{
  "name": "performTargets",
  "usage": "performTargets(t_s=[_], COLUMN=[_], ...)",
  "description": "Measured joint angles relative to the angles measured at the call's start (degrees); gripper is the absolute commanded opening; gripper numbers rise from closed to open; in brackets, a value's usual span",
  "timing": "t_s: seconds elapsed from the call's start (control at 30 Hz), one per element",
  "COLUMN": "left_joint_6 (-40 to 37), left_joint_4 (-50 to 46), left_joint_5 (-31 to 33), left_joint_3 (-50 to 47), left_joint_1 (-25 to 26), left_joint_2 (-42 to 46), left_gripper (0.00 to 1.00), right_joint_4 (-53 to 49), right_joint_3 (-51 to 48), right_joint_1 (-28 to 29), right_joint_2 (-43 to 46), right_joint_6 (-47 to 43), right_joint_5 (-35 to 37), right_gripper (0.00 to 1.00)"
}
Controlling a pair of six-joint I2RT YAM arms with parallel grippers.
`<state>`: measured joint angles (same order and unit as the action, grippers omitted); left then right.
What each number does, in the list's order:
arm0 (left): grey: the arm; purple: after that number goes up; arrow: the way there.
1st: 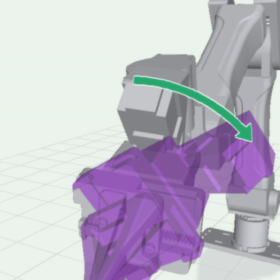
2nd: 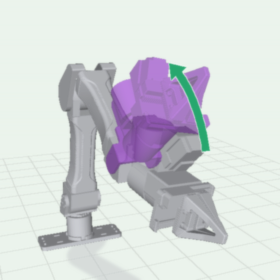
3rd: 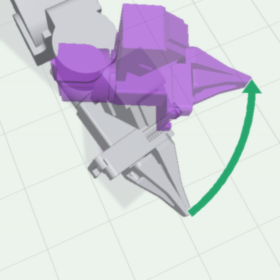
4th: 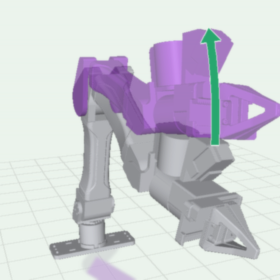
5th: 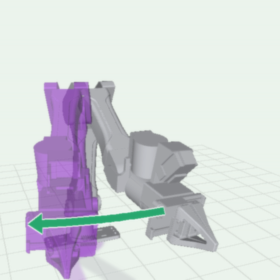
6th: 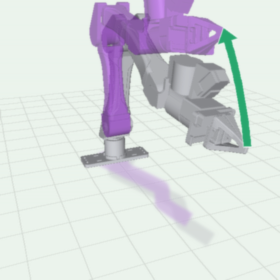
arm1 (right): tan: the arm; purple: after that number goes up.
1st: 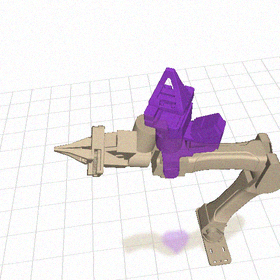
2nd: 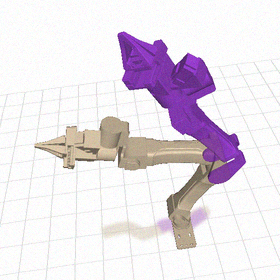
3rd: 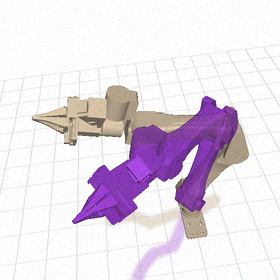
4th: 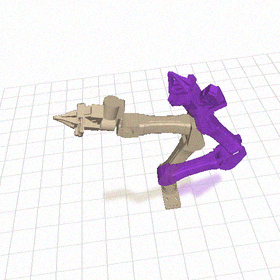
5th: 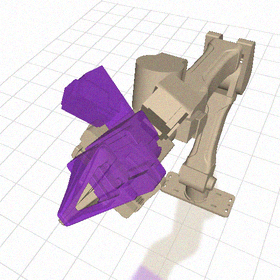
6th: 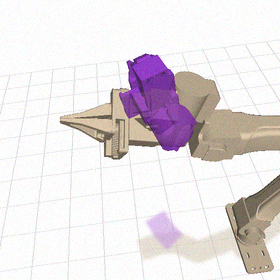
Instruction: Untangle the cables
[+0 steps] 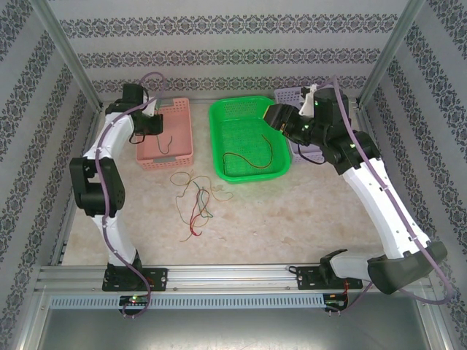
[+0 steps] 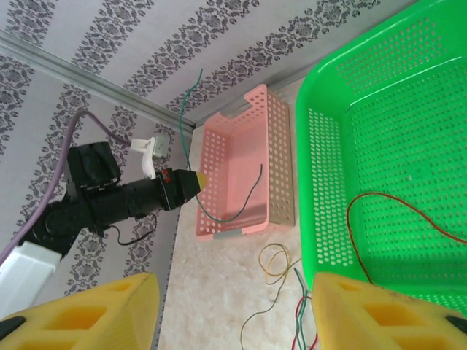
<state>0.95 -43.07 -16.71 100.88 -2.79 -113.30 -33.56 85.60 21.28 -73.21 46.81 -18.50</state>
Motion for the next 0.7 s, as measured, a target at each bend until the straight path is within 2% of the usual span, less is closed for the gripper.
performTargets(t_s=[0.13, 0.43, 0.7], left_joint_6=[-0.68, -1.92, -3.48], left_joint_4=[-4.57, -9.88, -14.49], left_joint_5=[-2.43, -6.91, -7.41], left_joint_3=[2.99, 2.86, 5.18], left_joint_1=[-0.59, -1.79, -2.27], left_joint_2=[-3.52, -4.09, -6.84], left_gripper=[0.0, 0.0, 0.0], right_joint_4=[0.0, -0.07, -0.07], right_joint_3=[-1.01, -1.38, -1.4], right_joint_1=[0.0, 0.0, 0.07], right_joint_2=[0.09, 0.81, 0.79], right_joint_6=[0.02, 0.02, 0.63], right_joint_5=[-0.02, -0.02, -0.39], right_gripper=[0.57, 0.57, 0.56])
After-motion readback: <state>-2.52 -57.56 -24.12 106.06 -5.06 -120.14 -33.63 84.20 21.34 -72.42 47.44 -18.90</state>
